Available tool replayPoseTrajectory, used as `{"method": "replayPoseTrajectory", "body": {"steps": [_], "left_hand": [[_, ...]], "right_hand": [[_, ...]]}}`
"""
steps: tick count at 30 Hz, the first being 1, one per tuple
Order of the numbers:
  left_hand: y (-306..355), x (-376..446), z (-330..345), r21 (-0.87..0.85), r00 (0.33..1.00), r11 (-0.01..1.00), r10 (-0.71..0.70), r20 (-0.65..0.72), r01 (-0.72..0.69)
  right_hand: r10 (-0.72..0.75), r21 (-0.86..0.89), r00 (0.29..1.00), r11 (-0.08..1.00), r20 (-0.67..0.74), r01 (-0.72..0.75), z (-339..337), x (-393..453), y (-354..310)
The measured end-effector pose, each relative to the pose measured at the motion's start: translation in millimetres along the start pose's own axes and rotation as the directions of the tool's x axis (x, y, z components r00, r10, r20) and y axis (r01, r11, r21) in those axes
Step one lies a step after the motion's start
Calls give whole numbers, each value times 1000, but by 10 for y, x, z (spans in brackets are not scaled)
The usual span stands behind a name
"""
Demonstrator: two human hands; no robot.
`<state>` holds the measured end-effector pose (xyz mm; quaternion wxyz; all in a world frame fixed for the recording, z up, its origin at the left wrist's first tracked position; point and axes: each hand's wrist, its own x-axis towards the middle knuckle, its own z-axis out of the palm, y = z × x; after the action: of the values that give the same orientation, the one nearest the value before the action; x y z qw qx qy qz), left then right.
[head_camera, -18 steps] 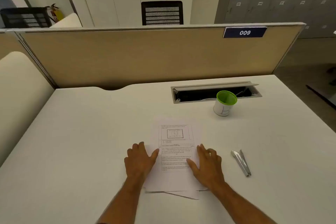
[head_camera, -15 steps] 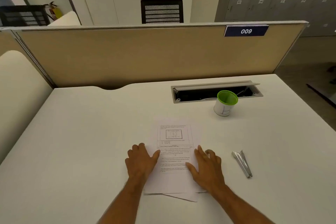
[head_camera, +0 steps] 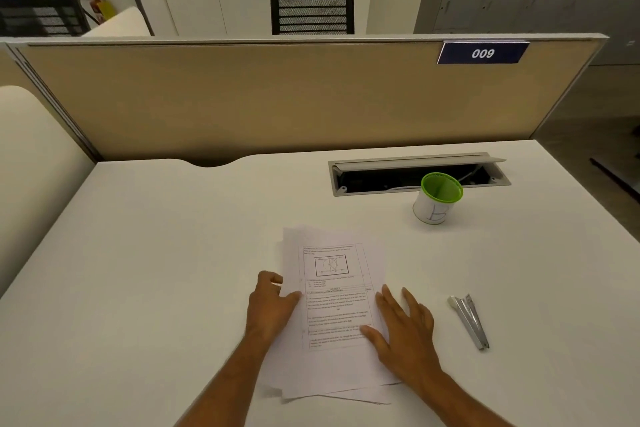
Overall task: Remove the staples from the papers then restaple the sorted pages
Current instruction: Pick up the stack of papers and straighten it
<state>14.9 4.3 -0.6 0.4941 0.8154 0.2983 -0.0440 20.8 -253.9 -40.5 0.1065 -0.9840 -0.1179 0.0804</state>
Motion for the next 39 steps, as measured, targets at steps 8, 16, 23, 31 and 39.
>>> {"method": "replayPoseTrajectory", "body": {"steps": [8, 16, 23, 31, 39], "left_hand": [[391, -444, 134, -157, 945, 932, 320, -71, -327], [656, -941, 419, 25, 663, 672, 734, -146, -740], [733, -1039, 355, 40, 507, 508, 861, -33, -860], [1024, -1030, 146, 17, 458, 475, 858, -231, -880], [1496, -846, -343, 359, 424, 472, 881, -209, -805]], "right_hand": [[66, 553, 991, 833, -120, 11, -431, 44, -348], [168, 966, 982, 255, -87, 43, -1114, 61, -770], [234, 997, 970, 46, -63, 54, -1444, 20, -636], [-4, 999, 1000, -30, 19, -19, -1797, 59, -390], [-183, 958, 976, 277, 120, -66, -2065, 52, -230]]}}
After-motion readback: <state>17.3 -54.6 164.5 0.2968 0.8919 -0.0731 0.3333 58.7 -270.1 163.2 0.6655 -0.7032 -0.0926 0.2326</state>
